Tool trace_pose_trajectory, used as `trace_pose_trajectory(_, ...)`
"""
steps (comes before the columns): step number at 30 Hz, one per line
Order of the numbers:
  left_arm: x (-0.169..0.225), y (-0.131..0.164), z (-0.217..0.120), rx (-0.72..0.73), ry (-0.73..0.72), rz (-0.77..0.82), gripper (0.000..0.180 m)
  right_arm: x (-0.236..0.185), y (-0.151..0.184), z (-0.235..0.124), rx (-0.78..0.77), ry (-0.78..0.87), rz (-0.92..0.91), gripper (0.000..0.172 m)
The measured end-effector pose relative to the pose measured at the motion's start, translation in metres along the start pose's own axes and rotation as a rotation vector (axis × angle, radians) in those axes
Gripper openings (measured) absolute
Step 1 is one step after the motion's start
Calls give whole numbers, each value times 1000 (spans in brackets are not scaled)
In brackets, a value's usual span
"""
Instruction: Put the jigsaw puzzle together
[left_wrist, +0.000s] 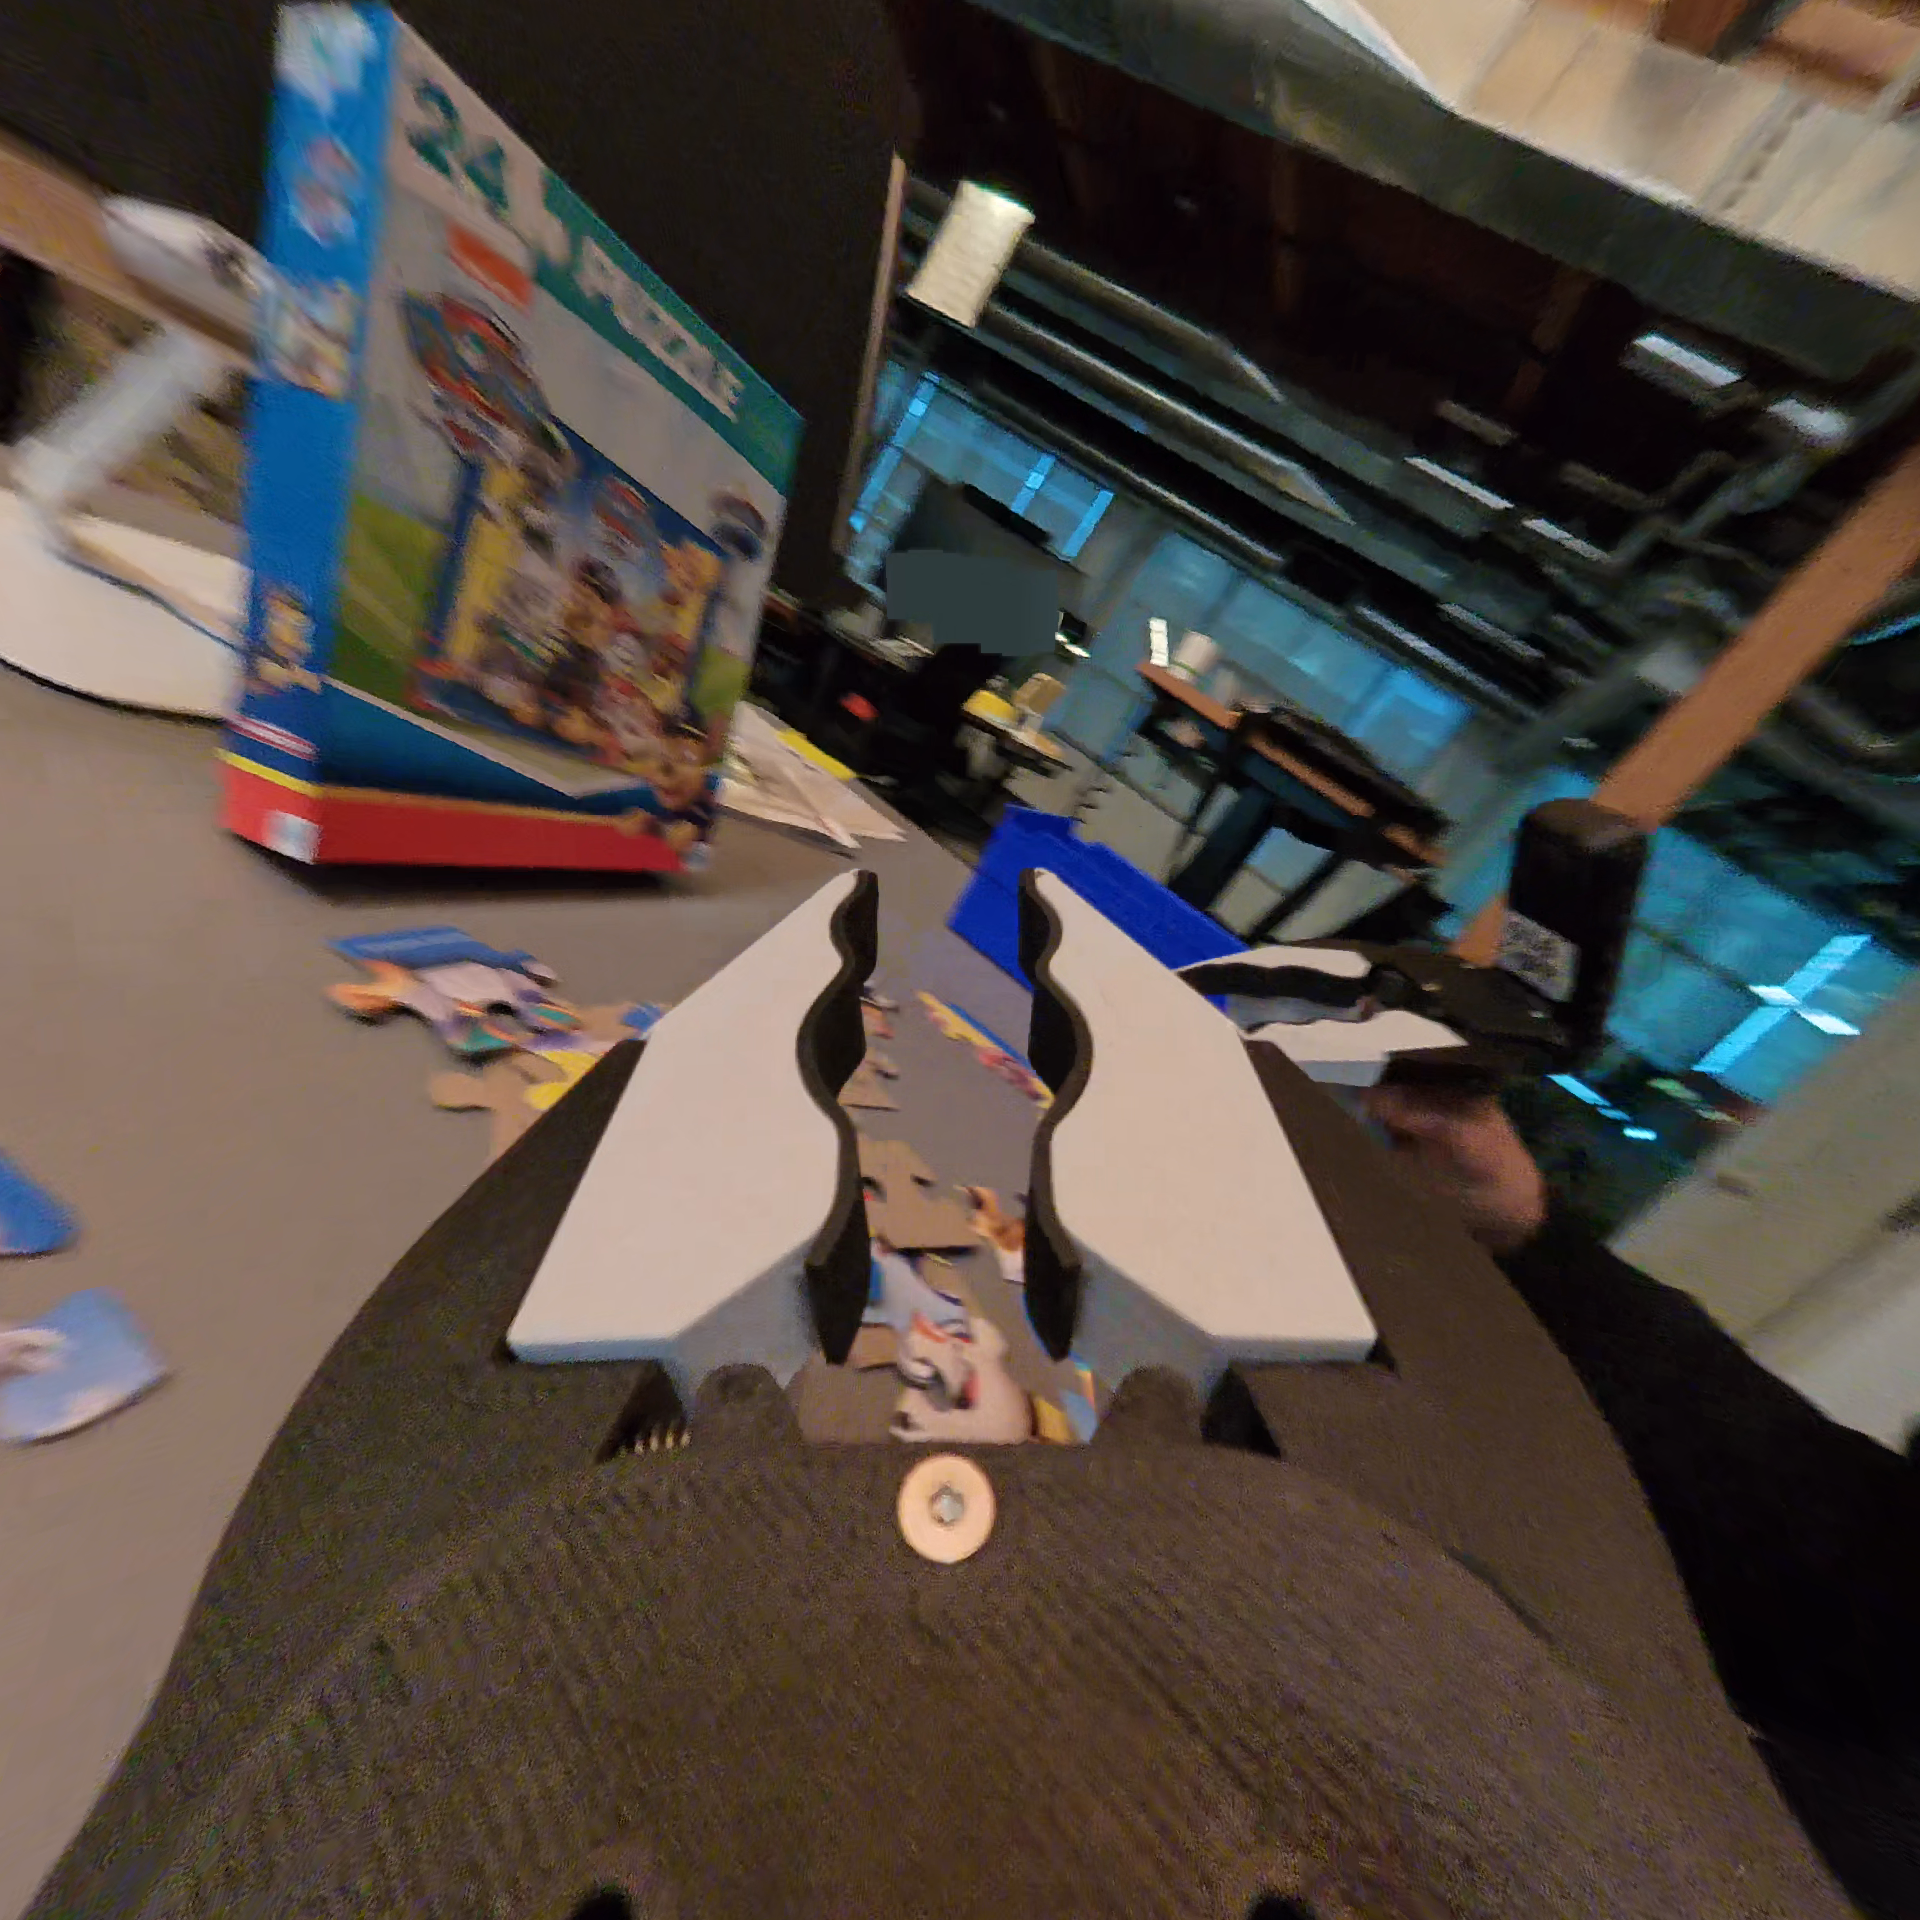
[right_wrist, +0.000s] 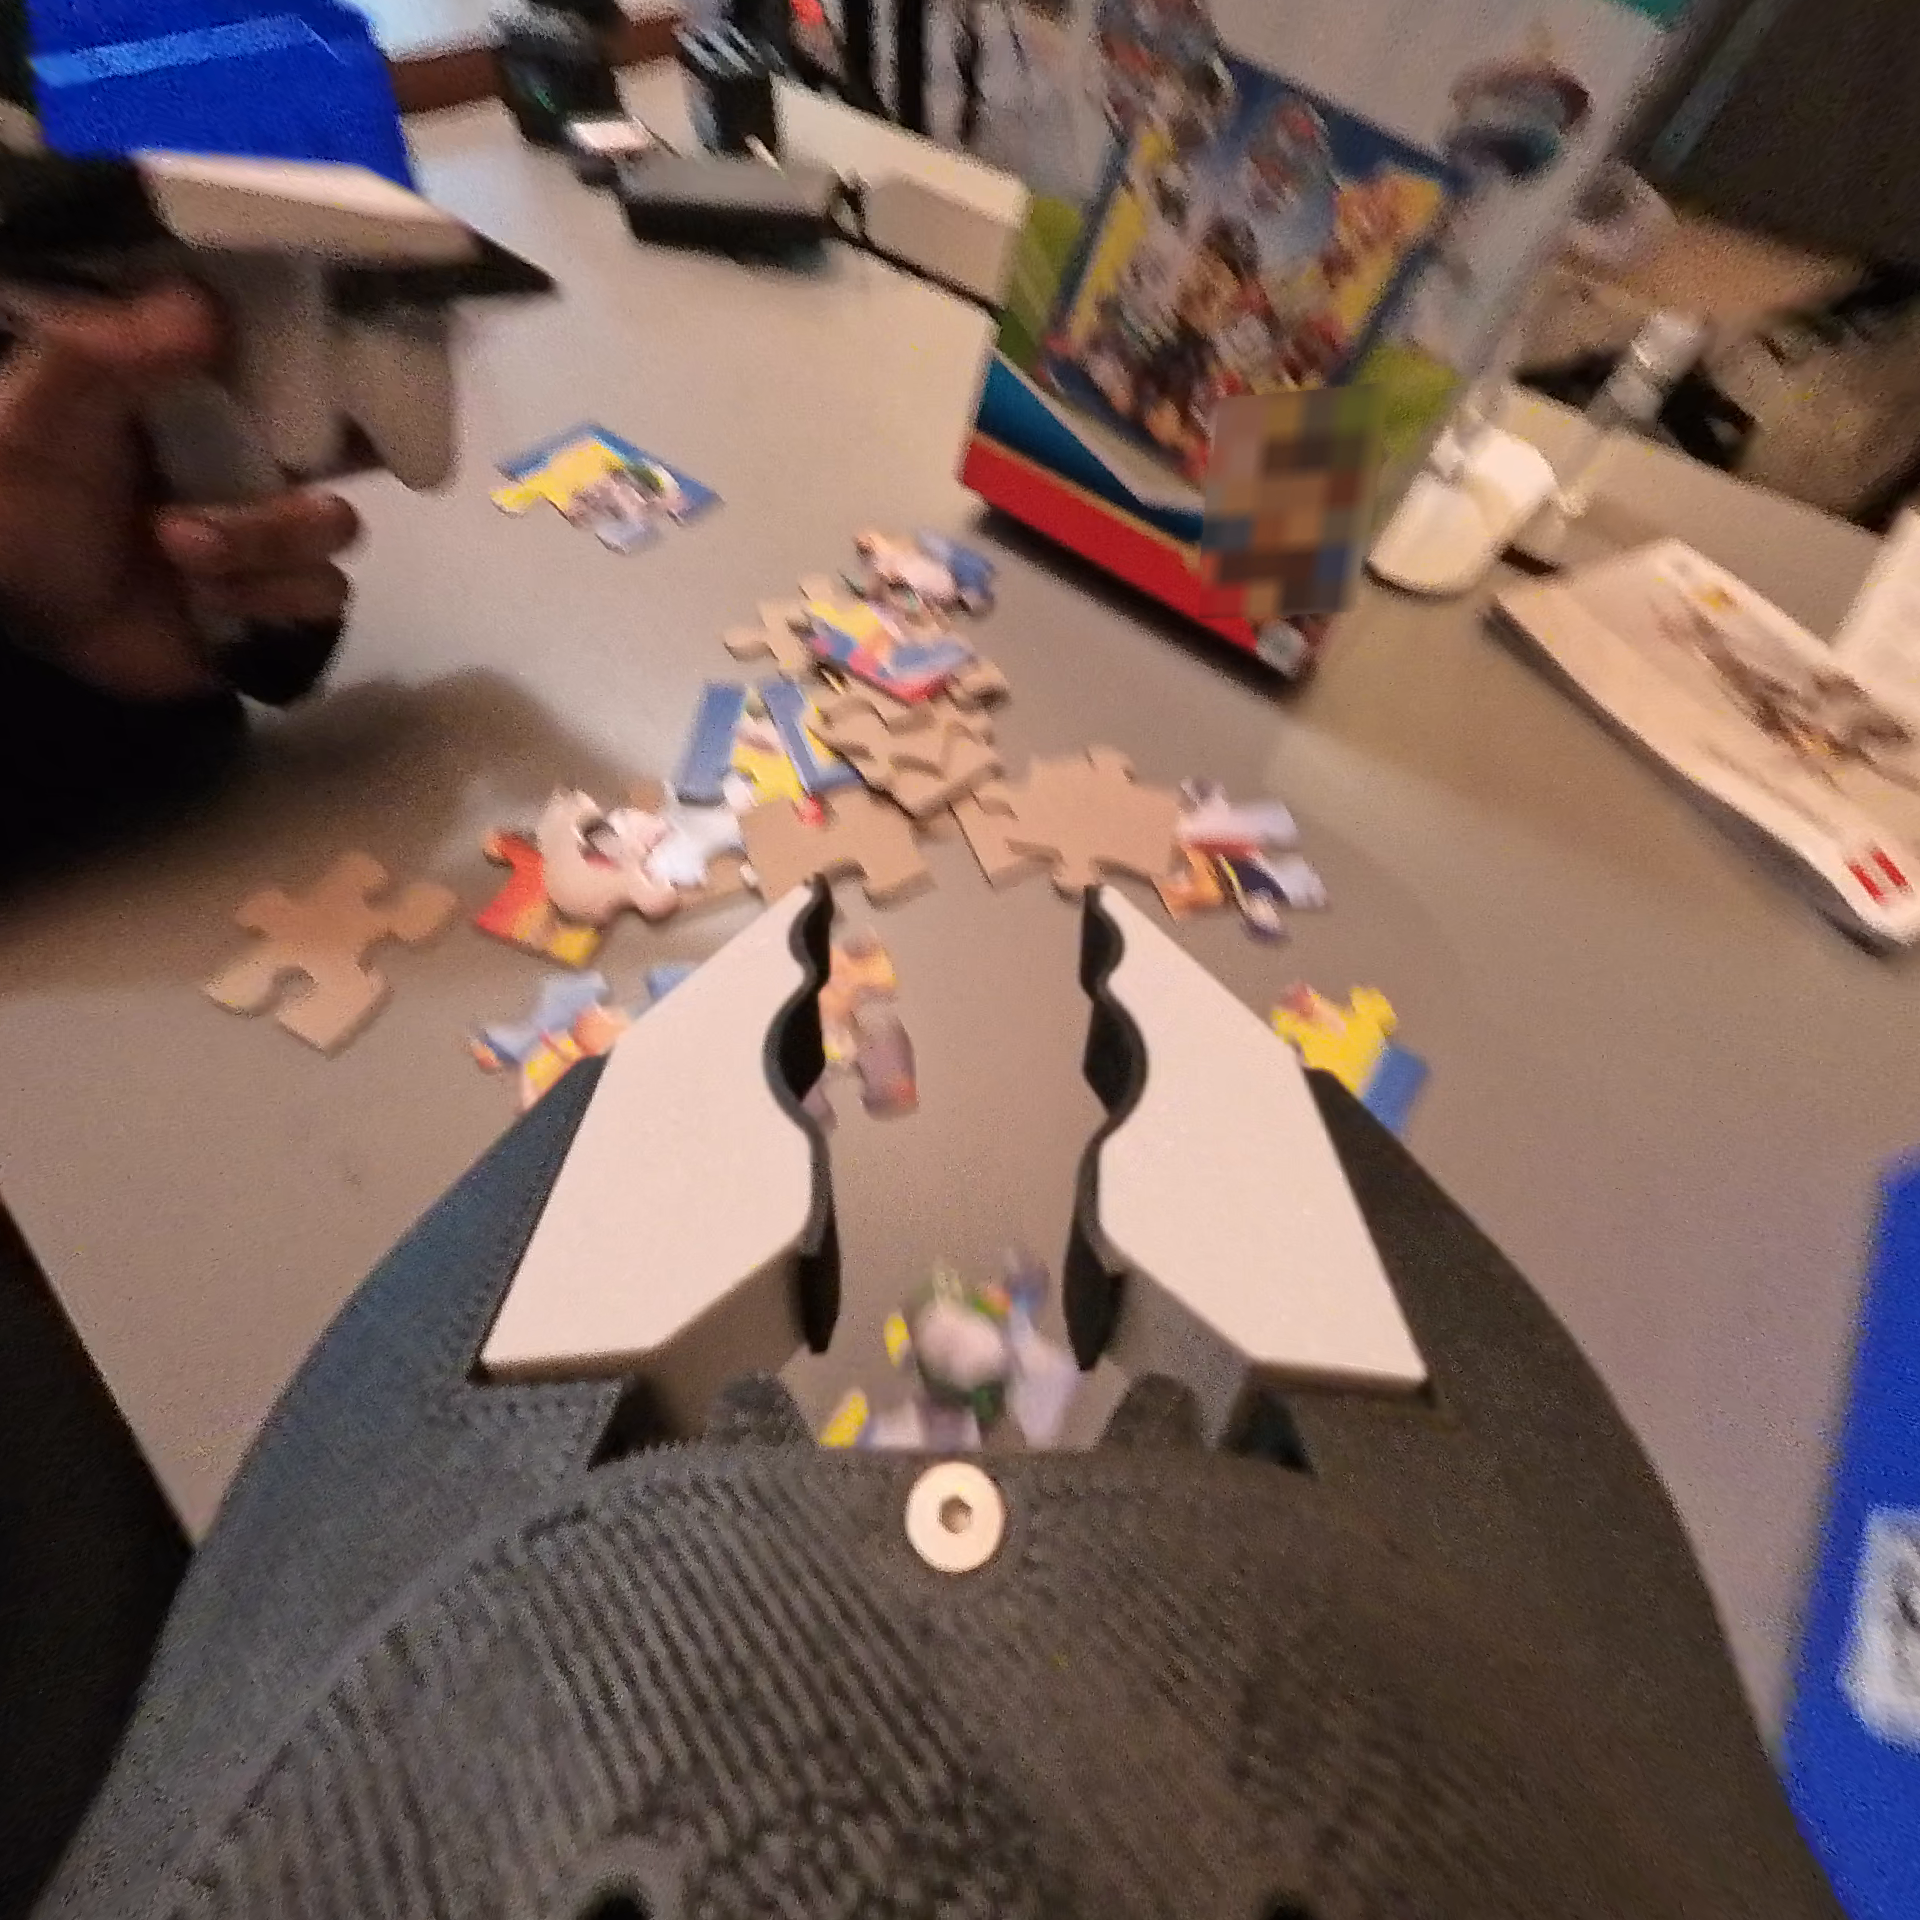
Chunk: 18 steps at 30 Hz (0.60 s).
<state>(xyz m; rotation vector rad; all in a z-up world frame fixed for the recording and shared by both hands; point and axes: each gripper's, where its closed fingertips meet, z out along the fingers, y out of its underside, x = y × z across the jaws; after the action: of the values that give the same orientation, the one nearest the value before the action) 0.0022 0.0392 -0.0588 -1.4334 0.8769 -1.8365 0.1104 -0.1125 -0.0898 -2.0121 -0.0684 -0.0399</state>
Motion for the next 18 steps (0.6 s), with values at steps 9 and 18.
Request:
trace_pose_trajectory(9, -7, -11, -8, 39, -58, 51, 21, -29, 0, 139, -202, -155, -38, 63)
trace_pose_trajectory(18, -8, -21, -13, 79, -66, 73, 17, -13, 23, 199, -414, -72, 27, 90)
